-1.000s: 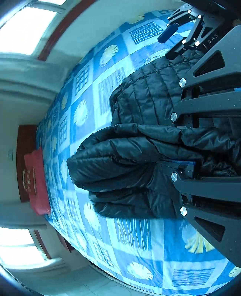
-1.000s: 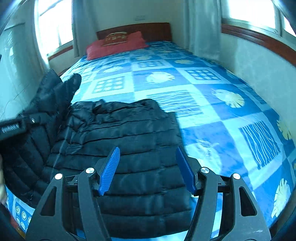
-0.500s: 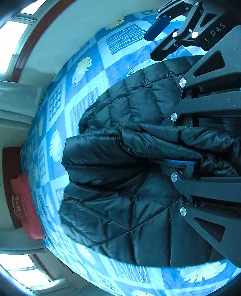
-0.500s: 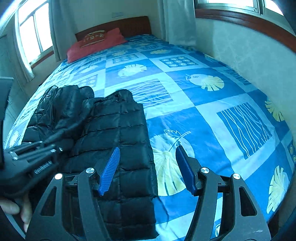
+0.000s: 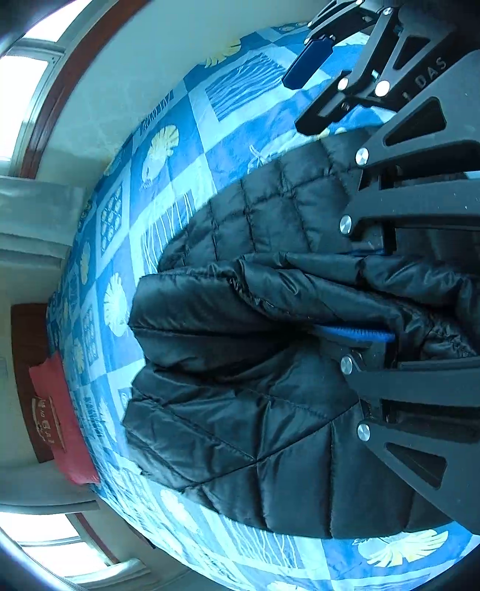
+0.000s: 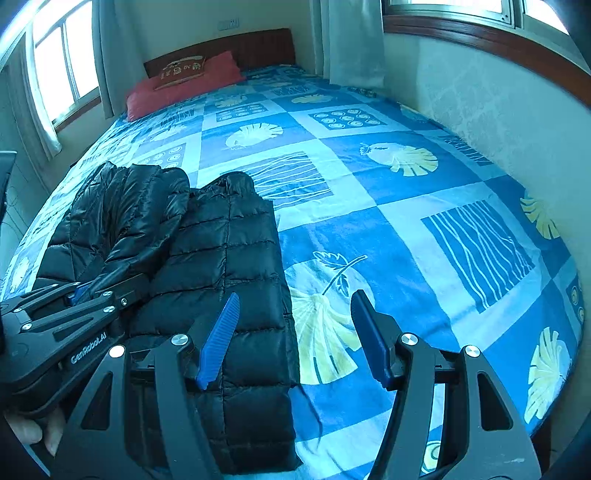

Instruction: Fold large clothes

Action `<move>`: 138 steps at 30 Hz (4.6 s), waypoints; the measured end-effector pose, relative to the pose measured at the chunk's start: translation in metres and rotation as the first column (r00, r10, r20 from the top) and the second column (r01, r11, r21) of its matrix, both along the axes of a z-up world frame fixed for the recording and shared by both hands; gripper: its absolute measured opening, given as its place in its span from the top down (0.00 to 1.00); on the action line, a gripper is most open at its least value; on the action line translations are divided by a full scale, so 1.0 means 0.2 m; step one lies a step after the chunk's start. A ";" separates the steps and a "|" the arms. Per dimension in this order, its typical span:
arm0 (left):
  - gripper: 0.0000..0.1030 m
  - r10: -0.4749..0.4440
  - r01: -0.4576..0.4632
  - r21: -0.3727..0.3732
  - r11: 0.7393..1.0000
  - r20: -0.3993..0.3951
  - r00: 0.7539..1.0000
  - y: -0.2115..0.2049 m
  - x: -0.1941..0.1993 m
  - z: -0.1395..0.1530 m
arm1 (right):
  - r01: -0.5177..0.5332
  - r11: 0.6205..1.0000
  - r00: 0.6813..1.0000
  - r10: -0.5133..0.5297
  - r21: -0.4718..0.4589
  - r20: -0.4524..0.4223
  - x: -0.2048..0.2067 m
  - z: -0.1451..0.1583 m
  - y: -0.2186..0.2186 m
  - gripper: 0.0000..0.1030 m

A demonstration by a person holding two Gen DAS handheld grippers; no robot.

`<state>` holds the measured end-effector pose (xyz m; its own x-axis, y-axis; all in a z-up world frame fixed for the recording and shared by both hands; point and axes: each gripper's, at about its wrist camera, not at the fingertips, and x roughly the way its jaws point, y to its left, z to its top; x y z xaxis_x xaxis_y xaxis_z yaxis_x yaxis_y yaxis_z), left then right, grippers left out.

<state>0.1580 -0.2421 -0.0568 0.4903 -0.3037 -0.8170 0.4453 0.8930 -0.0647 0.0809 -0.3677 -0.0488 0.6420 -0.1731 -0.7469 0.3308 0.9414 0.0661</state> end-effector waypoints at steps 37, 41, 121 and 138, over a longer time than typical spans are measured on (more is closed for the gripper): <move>0.38 0.314 -0.309 -0.181 0.934 -0.002 0.949 0.96 0.08 0.04 | -0.169 0.980 0.985 0.172 0.106 -0.020 0.34 0.06 0.46 0.24; 0.38 0.288 -0.283 -0.207 0.936 -0.008 0.958 0.97 0.10 0.00 | -0.160 0.973 0.977 0.180 0.169 -0.113 0.43 -0.09 0.45 0.22; 0.37 0.147 -0.163 -0.267 0.950 -0.076 0.986 0.74 -0.02 -0.01 | -0.148 0.980 0.983 0.160 0.131 -0.094 0.03 -0.04 0.21 0.70; 0.37 0.187 -0.209 -0.306 0.929 -0.100 0.977 0.53 0.48 -0.06 | -0.215 0.974 0.977 0.214 0.073 0.009 0.71 -0.02 0.11 0.59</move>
